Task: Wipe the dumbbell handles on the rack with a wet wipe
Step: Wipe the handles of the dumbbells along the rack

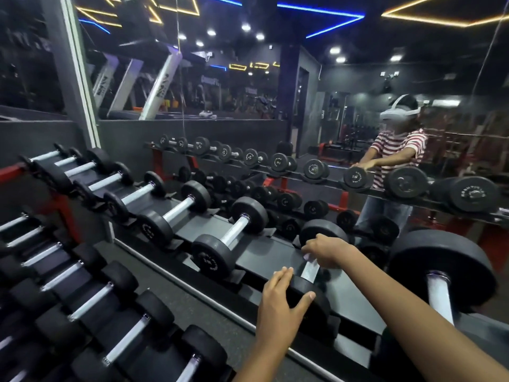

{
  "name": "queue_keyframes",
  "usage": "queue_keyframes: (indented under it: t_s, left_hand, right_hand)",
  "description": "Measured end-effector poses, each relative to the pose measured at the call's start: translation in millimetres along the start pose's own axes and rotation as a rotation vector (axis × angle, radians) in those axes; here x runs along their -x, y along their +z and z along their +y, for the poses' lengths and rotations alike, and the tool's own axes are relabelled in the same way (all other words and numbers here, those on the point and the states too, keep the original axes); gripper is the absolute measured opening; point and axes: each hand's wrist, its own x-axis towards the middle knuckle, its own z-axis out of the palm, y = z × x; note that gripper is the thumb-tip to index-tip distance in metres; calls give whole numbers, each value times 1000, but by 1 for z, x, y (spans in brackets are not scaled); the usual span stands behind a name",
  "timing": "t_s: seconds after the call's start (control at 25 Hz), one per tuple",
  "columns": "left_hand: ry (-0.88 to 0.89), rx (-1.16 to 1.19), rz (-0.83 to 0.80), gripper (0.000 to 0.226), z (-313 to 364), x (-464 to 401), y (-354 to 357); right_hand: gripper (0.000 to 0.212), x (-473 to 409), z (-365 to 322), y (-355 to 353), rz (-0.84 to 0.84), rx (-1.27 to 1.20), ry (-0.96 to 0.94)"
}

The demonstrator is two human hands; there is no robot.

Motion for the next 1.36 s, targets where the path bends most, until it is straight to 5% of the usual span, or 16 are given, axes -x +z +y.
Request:
queue_keyframes:
  t_s: [0.16, 0.4, 0.6, 0.84, 1.12, 1.36]
  left_hand:
    - [0, 13, 11, 90, -2, 0, 1]
    - [25, -35, 7, 67, -8, -4, 1]
    - [42, -36, -8, 68, -6, -3, -1]
    - [48, -44, -2, 69, -6, -3, -1]
    - [42, -28, -2, 71, -7, -3, 0]
    - [41, -24, 4, 70, -10, -4, 1]
  right_hand:
    - [32, -2, -1, 8, 77, -87, 8]
    - [31, 27, -23, 17, 174, -503, -84]
    - [19, 50, -33, 23, 465, -448, 95]
    - [16, 49, -34, 39, 339, -813, 253]
    - [9, 14, -7, 51, 587, -932, 641]
    - [10, 19, -7, 50, 575, -1066, 651]
